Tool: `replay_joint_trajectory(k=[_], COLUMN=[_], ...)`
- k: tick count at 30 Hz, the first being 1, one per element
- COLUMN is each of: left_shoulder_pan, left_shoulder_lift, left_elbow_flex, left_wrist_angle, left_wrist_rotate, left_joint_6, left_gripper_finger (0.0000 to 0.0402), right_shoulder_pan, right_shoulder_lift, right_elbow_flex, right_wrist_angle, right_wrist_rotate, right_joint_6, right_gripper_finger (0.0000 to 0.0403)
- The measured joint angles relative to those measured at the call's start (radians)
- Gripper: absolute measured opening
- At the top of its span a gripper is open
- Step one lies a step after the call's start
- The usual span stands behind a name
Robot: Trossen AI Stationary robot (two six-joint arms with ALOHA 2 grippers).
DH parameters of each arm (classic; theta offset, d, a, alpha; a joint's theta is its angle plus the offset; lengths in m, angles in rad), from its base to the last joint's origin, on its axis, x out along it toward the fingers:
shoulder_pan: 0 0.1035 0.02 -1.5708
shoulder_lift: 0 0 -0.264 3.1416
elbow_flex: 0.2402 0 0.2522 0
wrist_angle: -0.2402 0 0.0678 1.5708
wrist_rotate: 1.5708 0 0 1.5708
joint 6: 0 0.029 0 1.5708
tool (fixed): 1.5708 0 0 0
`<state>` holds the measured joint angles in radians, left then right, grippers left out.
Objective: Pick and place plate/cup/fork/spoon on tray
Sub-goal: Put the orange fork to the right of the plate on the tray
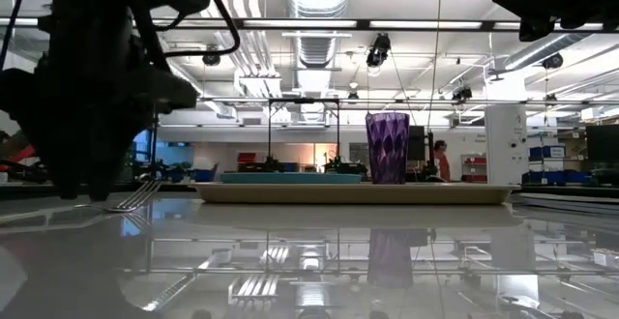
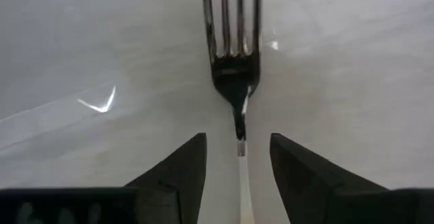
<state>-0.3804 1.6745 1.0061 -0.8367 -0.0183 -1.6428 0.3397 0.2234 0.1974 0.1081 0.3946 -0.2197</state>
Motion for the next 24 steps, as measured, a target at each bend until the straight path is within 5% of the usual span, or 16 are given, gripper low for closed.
replay_joint_trajectory(k=[8, 17, 24], left_shoulder_pan=[-0.002, -0.001, 0.001], left_shoulder_lift=[0.039, 0.042, 0.039], left_elbow_flex=[0.0, 0.0, 0.024], left_wrist_angle=[0.019, 0.025, 0.042], left_wrist_rotate=[0.009, 0.022, 0.026], left_joint_6=[0.007, -0.027, -0.027], left_gripper_finger=[0.012, 0.0009, 0.0003], right_shoulder_pan=[0.0, 0.0, 0.0], right_shoulder_lift=[0.0, 0.0, 0.0], right_elbow_flex=[0.0, 0.0, 0.025], right_wrist_angle=[0.0, 0.0, -0.032], right_wrist_rotate=[0.0, 0.0, 0.0], right_joint_6=[0.002, 0.001, 0.012], right_gripper_finger=[0.0047, 0.0047, 0.0047])
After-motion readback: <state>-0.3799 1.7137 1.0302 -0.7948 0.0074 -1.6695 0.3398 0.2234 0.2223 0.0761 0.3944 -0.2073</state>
